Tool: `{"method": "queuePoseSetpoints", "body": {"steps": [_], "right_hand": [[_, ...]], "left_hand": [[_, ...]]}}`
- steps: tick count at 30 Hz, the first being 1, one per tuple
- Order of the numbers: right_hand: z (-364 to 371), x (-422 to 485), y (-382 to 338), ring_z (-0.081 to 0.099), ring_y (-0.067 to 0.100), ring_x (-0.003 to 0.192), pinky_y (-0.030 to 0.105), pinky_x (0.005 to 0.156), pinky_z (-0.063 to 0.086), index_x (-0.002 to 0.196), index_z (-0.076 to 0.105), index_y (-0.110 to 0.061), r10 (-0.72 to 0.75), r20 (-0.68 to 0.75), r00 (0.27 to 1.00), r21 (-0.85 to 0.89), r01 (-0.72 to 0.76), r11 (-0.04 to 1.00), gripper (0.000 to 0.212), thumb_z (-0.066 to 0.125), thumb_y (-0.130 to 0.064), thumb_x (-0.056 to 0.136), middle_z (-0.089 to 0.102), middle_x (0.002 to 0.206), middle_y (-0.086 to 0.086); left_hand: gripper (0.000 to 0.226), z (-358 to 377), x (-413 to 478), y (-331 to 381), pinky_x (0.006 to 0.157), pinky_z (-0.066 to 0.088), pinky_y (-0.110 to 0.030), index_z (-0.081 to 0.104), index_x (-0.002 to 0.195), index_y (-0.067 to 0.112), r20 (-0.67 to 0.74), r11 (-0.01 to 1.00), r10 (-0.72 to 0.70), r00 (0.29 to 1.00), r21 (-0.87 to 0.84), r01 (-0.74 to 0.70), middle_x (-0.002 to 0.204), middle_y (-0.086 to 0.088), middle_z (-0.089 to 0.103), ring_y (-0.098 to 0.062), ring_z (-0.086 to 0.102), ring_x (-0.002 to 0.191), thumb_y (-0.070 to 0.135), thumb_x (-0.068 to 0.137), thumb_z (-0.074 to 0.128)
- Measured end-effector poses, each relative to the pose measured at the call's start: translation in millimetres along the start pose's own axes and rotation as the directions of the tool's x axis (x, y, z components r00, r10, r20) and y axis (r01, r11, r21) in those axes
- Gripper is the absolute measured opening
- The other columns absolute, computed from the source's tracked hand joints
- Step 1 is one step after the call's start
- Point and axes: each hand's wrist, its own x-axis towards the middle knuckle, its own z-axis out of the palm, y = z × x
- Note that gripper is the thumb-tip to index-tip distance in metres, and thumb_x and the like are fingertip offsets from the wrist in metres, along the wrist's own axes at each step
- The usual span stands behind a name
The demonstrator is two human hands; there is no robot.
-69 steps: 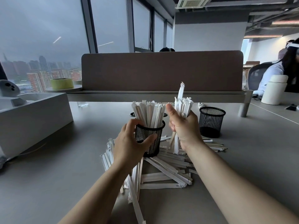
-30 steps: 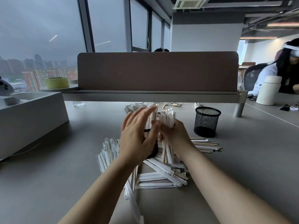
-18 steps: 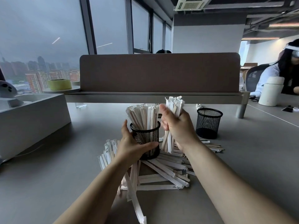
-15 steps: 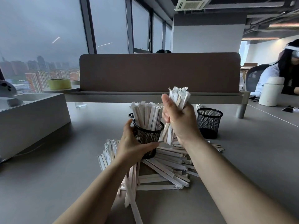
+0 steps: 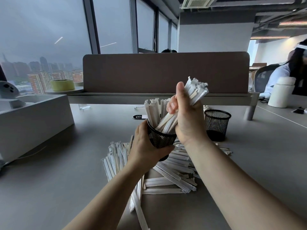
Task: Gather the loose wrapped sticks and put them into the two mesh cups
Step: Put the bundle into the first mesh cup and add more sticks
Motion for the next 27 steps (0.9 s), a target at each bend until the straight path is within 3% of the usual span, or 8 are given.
{"method": "queuePoseSetpoints", "body": {"steps": [5, 10, 12, 14, 17, 20, 23, 27], "right_hand": [[3, -8, 6, 0.046, 0.017, 0.053, 0.035, 0.066, 0.041, 0.050, 0.051, -0.020, 0.107, 0.080, 0.991, -0.210, -0.088, 0.974, 0.044, 0.058, -0.035, 0.091, 0.050, 0.050, -0.001], [5, -9, 6, 0.063, 0.011, 0.063, 0.024, 0.068, 0.051, 0.067, 0.064, -0.016, 0.248, 0.054, 0.967, -0.353, -0.214, 0.911, 0.029, 0.063, -0.035, 0.089, 0.066, 0.063, -0.001], [5, -9, 7, 0.059, 0.009, 0.062, 0.025, 0.068, 0.049, 0.061, 0.057, -0.020, 0.192, 0.036, 0.981, -0.538, -0.143, 0.830, 0.035, 0.064, -0.044, 0.085, 0.061, 0.062, -0.005], [5, -11, 12, 0.062, 0.019, 0.083, 0.035, 0.083, 0.047, 0.063, 0.052, -0.026, 0.058, 0.037, 0.998, -0.739, -0.012, 0.674, 0.035, 0.061, -0.056, 0.078, 0.064, 0.080, 0.002], [6, -15, 13, 0.041, 0.023, 0.122, 0.040, 0.106, 0.024, 0.078, 0.061, -0.028, -0.106, 0.049, 0.993, -0.892, 0.091, 0.443, 0.028, 0.057, -0.055, 0.079, 0.054, 0.120, 0.001], [1, -14, 16, 0.013, 0.019, 0.142, 0.044, 0.114, 0.002, 0.094, 0.069, -0.027, -0.090, 0.093, 0.992, -0.951, 0.115, 0.286, 0.042, 0.045, -0.060, 0.082, 0.028, 0.148, -0.006], [-4, -10, 17, -0.009, 0.022, 0.147, 0.046, 0.114, -0.010, 0.107, 0.065, -0.029, 0.060, 0.056, 0.997, -0.967, 0.039, 0.253, 0.039, 0.047, -0.058, 0.088, 0.003, 0.158, -0.010], [-8, -10, 19, -0.009, 0.022, 0.146, 0.047, 0.117, -0.007, 0.132, 0.046, -0.038, 0.203, 0.057, 0.978, -0.970, 0.006, 0.244, 0.054, 0.047, -0.065, 0.084, -0.010, 0.158, -0.010]], "left_hand": [[0.081, -1, 0, -2, 0.083, 0.040, -0.025, 0.045, 0.123, 0.024, -0.022, 1.000, -0.001, 1.000, 0.014, 0.001, 0.116, 0.006, 0.051, -0.011, 0.047, 0.105, 0.034, 0.054, 0.088], [0.082, -1, 0, -4, 0.088, 0.046, -0.032, 0.046, 0.123, 0.024, -0.003, 0.999, 0.005, 1.000, 0.039, -0.005, 0.116, 0.004, 0.051, -0.013, 0.049, 0.105, 0.036, 0.053, 0.087], [0.082, -1, 0, -3, 0.087, 0.045, -0.030, 0.045, 0.124, 0.025, 0.018, 0.999, -0.002, 1.000, 0.038, 0.001, 0.116, 0.006, 0.051, -0.011, 0.048, 0.105, 0.036, 0.054, 0.087], [0.080, -1, -1, -2, 0.084, 0.041, -0.026, 0.044, 0.124, 0.027, 0.029, 1.000, -0.004, 1.000, 0.010, 0.004, 0.116, 0.008, 0.050, -0.008, 0.047, 0.104, 0.035, 0.056, 0.086], [0.078, -1, -2, -2, 0.083, 0.038, -0.024, 0.043, 0.122, 0.029, 0.031, 1.000, -0.007, 1.000, -0.024, 0.008, 0.113, 0.010, 0.049, -0.008, 0.047, 0.105, 0.032, 0.056, 0.086], [0.072, 1, -2, -3, 0.081, 0.044, -0.025, 0.044, 0.111, 0.033, 0.008, 0.996, -0.038, 0.999, -0.076, 0.039, 0.110, 0.008, 0.054, -0.011, 0.052, 0.103, 0.038, 0.051, 0.085], [0.070, 3, -3, -4, 0.080, 0.047, -0.026, 0.045, 0.107, 0.035, 0.010, 0.994, -0.059, 0.998, -0.094, 0.060, 0.108, 0.006, 0.057, -0.012, 0.055, 0.101, 0.044, 0.048, 0.083], [0.069, 4, -2, -5, 0.082, 0.048, -0.024, 0.045, 0.105, 0.036, 0.025, 0.994, -0.051, 0.998, -0.097, 0.053, 0.110, 0.006, 0.058, -0.011, 0.056, 0.102, 0.042, 0.049, 0.084]]}}
